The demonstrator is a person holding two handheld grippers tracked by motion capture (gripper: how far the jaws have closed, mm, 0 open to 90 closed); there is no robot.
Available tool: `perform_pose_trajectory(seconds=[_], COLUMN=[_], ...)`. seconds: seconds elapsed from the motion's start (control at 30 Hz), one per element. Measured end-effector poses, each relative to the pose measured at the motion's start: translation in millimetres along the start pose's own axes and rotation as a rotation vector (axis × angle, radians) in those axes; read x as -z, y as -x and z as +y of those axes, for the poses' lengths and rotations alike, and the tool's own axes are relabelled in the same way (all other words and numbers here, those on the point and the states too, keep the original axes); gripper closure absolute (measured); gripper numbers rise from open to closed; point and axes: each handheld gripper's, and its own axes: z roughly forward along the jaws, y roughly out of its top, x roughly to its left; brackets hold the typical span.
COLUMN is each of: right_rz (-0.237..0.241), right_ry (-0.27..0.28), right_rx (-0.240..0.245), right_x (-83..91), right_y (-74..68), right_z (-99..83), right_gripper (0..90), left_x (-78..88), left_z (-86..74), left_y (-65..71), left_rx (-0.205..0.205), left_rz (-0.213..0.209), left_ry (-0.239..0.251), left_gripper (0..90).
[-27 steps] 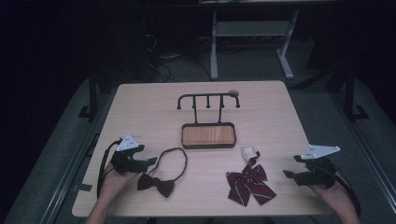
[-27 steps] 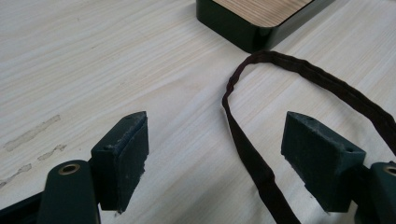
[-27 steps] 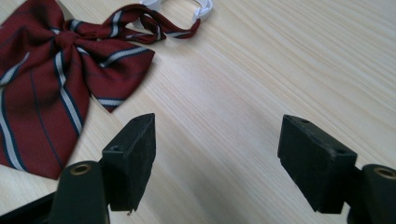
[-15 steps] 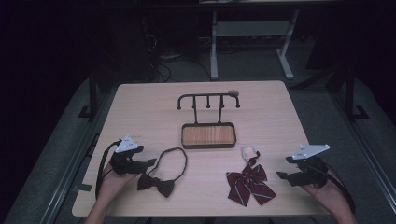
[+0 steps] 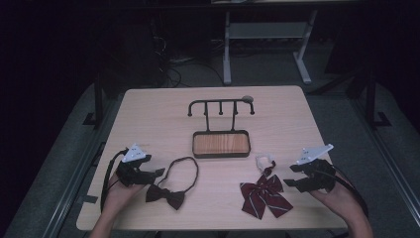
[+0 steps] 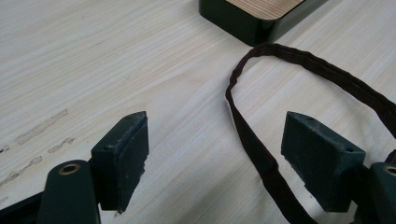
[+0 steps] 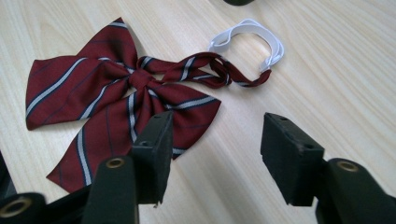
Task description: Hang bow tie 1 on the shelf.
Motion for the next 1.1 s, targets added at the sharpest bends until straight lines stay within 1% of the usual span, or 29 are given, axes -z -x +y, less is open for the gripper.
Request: perform_pose_trajectory(seconds=[0.07,0.17,0.2,0.23,0.27,0.33,0.37,0.43,0.47,0.53,0.6,0.63,0.7,0.73,0.77,0.8,0.83,0.87,0.9,1.1], right_rz=[0.000,0.008,0.019,0.027,0.027,0.015,0.022,0.033,0.039,0.047,0.048,0.053,0.056,0.051,0.054,0.054,0.065,0.079,0.086,0.094], right_ry=[-0.032,-0.051,-0.059,-0.068,-0.068,-0.083,-0.092,-0.111,-0.109,-0.111,-0.114,-0.123,-0.129,-0.132,-0.132,-0.132,-0.135,-0.142,-0.146,-0.178], right_rx=[0.008,0.017,0.017,0.018,0.018,0.032,0.046,0.062,0.064,0.066,0.064,0.061,0.055,0.061,0.061,0.061,0.062,0.046,0.042,0.021], right_x=[-1.3,-3.0,-4.2,-4.6,-4.6,-6.1,-7.5,-11.7,-13.0,-14.9,-16.0,-19.1,-20.5,-23.0,-26.9,-26.9,-29.2,-33.1,-35.0,-44.3], right_y=[2.4,5.9,8.2,8.6,8.6,7.6,8.1,10.1,11.1,12.9,14.1,17.0,17.8,19.4,21.6,21.6,23.8,28.1,30.4,39.4], right_z=[8.5,17.6,25.1,29.2,29.2,36.8,40.2,48.8,51.3,56.2,58.2,61.8,63.7,65.4,67.8,67.8,68.7,70.6,71.5,75.2], right_gripper=[47.0,50.2,54.8,57.0,57.0,59.3,60.7,60.9,60.9,60.7,60.7,60.8,60.5,59.9,59.0,59.0,59.2,59.7,60.0,60.1], left_x=[0.8,0.9,1.0,0.9,0.9,1.0,1.2,1.8,1.8,2.0,2.1,2.1,2.1,2.1,1.6,1.6,1.5,1.3,1.2,2.0], left_z=[0.1,-0.4,-0.5,-0.6,-0.6,-0.6,-0.5,-0.7,-0.7,-1.0,-1.0,-1.1,-1.2,-1.3,-1.3,-1.3,-1.4,-1.6,-1.5,-1.7], left_y=[-0.2,-0.7,-1.5,-1.2,-1.2,-0.9,-0.9,-1.0,-1.4,-1.3,-1.4,-1.3,-1.1,-1.1,-1.3,-1.3,-1.5,-1.4,-1.6,-2.3], left_rx=[-0.004,0.009,0.003,0.006,0.006,0.008,0.007,0.007,0.005,0.013,0.013,0.015,0.021,0.023,0.017,0.017,0.010,0.010,0.010,0.017], left_rz=[0.003,0.001,0.000,-0.002,-0.002,-0.004,-0.003,-0.002,-0.001,-0.003,-0.004,-0.004,-0.004,-0.003,-0.004,-0.004,-0.004,-0.006,-0.007,-0.005], left_ry=[0.000,0.004,0.001,0.002,0.002,0.007,0.007,0.012,0.013,0.011,0.012,0.012,0.019,0.019,0.022,0.022,0.017,0.016,0.016,0.017], left_gripper=[23.4,23.3,23.3,23.3,23.3,23.3,23.3,23.3,23.3,23.3,23.3,23.3,23.3,23.3,23.3,23.3,23.3,23.3,23.3,23.3])
